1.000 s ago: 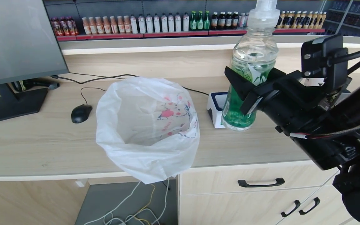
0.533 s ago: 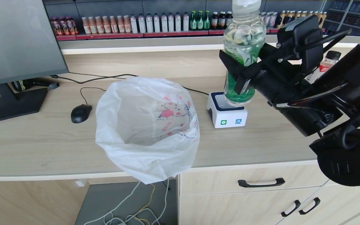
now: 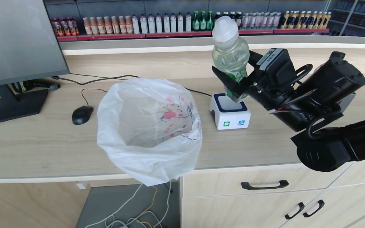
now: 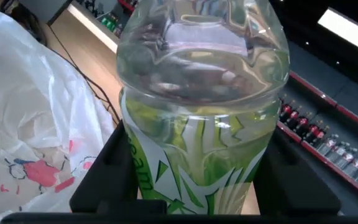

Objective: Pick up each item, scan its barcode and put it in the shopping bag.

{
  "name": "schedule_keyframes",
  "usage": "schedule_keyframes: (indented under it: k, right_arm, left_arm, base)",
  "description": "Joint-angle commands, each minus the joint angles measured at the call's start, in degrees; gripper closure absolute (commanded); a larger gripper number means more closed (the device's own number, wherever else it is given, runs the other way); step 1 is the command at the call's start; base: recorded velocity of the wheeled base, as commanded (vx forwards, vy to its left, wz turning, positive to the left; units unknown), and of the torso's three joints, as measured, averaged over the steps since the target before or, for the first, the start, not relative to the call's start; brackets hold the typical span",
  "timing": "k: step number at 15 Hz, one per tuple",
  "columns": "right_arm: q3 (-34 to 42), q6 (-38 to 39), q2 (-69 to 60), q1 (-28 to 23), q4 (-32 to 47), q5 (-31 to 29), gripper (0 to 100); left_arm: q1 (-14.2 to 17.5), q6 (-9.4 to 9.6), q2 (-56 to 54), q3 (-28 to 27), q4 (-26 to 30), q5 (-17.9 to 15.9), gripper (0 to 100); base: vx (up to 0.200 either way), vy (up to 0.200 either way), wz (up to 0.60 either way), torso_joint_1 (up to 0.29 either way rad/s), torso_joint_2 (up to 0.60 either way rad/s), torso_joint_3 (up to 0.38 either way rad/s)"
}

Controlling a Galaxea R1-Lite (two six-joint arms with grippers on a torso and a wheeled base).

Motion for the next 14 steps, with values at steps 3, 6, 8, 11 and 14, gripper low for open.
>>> schedule_keyframes:
  k: [3,6,8,11,14]
  right_arm:
    - [-2.91,-1.41,2.74,-4.37,0.06,8.85,100]
    - [-4.67,-3.78,3.45,-6.31,0.06,13.94,100]
    - [-6.34,-4.75,3.53,-6.57,0.06,17.2,100]
    - [-6.43,-5.1,3.53,-8.42,-0.12,20.54,100]
    - [-6.17,-5.1,3.97,-9.12,-0.21,23.79,100]
  left_arm:
    - [0.01,-0.01,-0.01,0.0,0.0,0.01,0]
    - [0.01,-0.01,-0.01,0.0,0.0,0.01,0]
    - [0.01,-0.01,-0.01,0.0,0.0,0.01,0]
    - [0.01,-0.01,-0.01,0.0,0.0,0.01,0]
    - [0.01,-0.01,-0.01,0.0,0.0,0.01,0]
  base:
    - [0.0,0.0,0.0,0.0,0.0,0.0]
    - [0.0,0.0,0.0,0.0,0.0,0.0]
    - [0.0,0.0,0.0,0.0,0.0,0.0]
    - [0.0,0.0,0.0,0.0,0.0,0.0]
    - [0.0,0.0,0.0,0.0,0.0,0.0]
